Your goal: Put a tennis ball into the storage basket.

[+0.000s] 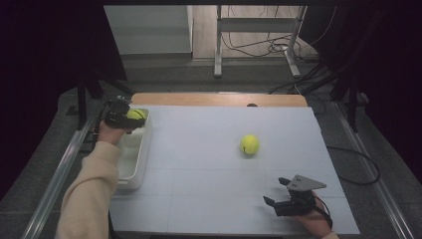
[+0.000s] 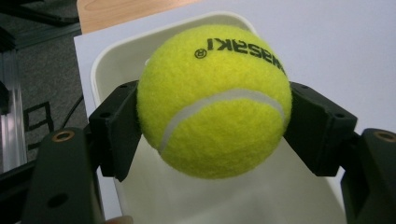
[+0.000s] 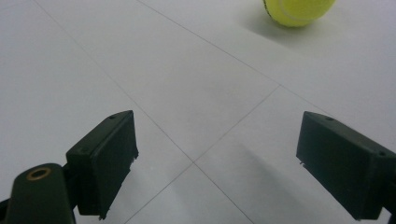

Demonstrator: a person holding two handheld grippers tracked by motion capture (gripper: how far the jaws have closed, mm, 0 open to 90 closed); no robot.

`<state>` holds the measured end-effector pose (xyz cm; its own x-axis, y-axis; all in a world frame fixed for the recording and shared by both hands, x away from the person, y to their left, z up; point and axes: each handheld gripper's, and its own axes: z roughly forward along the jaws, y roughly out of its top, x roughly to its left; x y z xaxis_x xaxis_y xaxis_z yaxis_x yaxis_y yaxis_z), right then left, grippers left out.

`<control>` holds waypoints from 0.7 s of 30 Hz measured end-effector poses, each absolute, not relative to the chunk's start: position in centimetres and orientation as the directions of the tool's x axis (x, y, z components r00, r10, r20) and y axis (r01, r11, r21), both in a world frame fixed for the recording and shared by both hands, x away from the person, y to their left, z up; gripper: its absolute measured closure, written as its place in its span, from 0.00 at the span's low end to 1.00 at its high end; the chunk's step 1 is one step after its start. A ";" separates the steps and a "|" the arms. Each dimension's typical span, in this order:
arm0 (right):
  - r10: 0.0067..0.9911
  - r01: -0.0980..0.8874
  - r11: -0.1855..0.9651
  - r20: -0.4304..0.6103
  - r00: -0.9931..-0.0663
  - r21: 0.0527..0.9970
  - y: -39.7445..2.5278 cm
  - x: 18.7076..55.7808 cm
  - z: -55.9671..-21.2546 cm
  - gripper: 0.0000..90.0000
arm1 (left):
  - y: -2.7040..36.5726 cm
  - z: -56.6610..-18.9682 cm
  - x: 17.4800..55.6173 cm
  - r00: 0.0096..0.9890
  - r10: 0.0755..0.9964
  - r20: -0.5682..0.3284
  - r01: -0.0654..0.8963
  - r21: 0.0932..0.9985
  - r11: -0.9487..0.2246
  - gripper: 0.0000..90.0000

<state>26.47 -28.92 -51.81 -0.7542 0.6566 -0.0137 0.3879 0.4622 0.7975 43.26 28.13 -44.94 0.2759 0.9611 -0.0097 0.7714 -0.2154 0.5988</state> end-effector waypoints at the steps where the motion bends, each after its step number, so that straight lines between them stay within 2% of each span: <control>1: 0.656 0.388 0.463 -0.014 -0.754 0.797 -28.9 26.5 -51.8 0.14 | 28.1 -45.0 43.3 0.276 0.961 -0.014 0.774 0.597 -0.213 0.29; 9: 0.656 0.388 0.462 -0.013 -0.755 0.798 -28.9 26.5 -51.8 0.14 | 27.9 -45.0 43.6 0.273 0.962 -0.010 0.785 0.581 -0.216 0.28; 14: 0.655 0.387 0.463 -0.014 -0.755 0.798 -28.9 26.4 -51.8 0.14 | 28.0 -44.4 43.4 0.256 0.967 -0.010 0.766 0.612 -0.197 0.20; 21: 0.655 0.385 0.463 -0.015 -0.756 0.799 -28.9 26.5 -51.8 0.14 | 28.1 -43.5 42.8 0.260 0.965 -0.015 0.744 0.641 -0.190 0.18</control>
